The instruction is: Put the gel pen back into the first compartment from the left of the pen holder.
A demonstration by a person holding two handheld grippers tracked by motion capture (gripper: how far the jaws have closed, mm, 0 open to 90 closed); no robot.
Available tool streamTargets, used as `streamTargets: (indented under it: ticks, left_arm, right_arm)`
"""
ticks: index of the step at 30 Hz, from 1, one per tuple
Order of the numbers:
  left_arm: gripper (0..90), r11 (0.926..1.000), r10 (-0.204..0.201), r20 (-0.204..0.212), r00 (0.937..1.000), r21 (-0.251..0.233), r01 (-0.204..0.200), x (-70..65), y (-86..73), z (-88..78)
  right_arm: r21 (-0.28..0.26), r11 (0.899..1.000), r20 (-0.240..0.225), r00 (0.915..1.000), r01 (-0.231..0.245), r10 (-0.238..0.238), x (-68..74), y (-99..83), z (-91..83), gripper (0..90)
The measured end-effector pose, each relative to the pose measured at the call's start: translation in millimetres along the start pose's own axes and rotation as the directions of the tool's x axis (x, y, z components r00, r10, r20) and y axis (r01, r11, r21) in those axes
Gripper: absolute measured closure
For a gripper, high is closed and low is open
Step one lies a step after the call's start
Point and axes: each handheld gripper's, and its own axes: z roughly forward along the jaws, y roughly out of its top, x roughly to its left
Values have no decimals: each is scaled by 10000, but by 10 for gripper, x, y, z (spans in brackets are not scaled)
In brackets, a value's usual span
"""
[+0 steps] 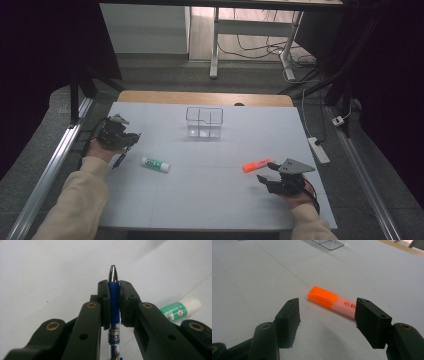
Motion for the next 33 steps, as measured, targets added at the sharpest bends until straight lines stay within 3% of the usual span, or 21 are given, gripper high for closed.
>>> streamTargets:
  ticks: [10,19,24,28,33]
  left_arm:
    - [795,9941,-147,-141,9998,-1075,131,2,11,-144]
    - [795,9748,-476,-8,9989,-2182,462,4,10,-236]
    - [795,9612,-564,92,9984,-2698,568,-4,20,-282]
    - [795,9340,-943,416,9947,-3423,1028,2,33,-342]
    - [795,9206,-1027,412,9939,-3744,1106,-14,73,-387]
  right_arm:
    - [0,10000,20,10000,4,-4,0,1,1,370]
    - [4,10000,23,10000,-5,5,-1,0,3,369]
    - [-15,10000,17,10000,-12,12,-2,0,3,370]
    - [-18,10000,22,10000,-19,19,-3,-1,4,370]
    - [-29,10000,33,10000,-22,23,-3,0,2,370]
